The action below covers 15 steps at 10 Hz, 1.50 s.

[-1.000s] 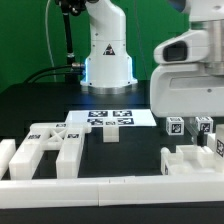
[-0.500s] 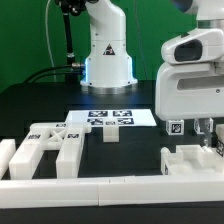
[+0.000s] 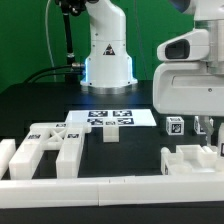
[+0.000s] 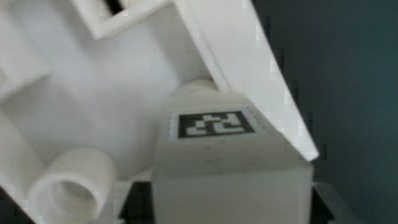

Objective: Assemble chair

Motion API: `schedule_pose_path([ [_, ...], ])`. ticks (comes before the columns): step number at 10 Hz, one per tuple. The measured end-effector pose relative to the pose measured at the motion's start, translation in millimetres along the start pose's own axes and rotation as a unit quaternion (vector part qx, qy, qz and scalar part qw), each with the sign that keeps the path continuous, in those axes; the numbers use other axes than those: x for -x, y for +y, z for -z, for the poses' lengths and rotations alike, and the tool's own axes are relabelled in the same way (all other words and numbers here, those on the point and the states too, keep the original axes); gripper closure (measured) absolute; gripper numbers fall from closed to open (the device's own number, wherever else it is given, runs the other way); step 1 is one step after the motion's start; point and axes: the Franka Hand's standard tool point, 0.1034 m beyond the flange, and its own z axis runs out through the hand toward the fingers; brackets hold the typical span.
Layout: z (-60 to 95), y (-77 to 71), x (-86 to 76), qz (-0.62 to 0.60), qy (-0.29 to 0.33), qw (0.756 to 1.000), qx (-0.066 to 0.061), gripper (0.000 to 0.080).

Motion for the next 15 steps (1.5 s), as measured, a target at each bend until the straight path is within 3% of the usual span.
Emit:
schedule_pose_path([
  [10,0.0,0.0,0.0,0.0,0.0,1.0,0.0,0.0509],
  [12,1.1,3.6,0.9,-0.115,-0.006,0.993,0.002,0.0509],
  [15,1.0,5.7,4.4,-0.287,-0.015,0.958,0.008,0.0508],
])
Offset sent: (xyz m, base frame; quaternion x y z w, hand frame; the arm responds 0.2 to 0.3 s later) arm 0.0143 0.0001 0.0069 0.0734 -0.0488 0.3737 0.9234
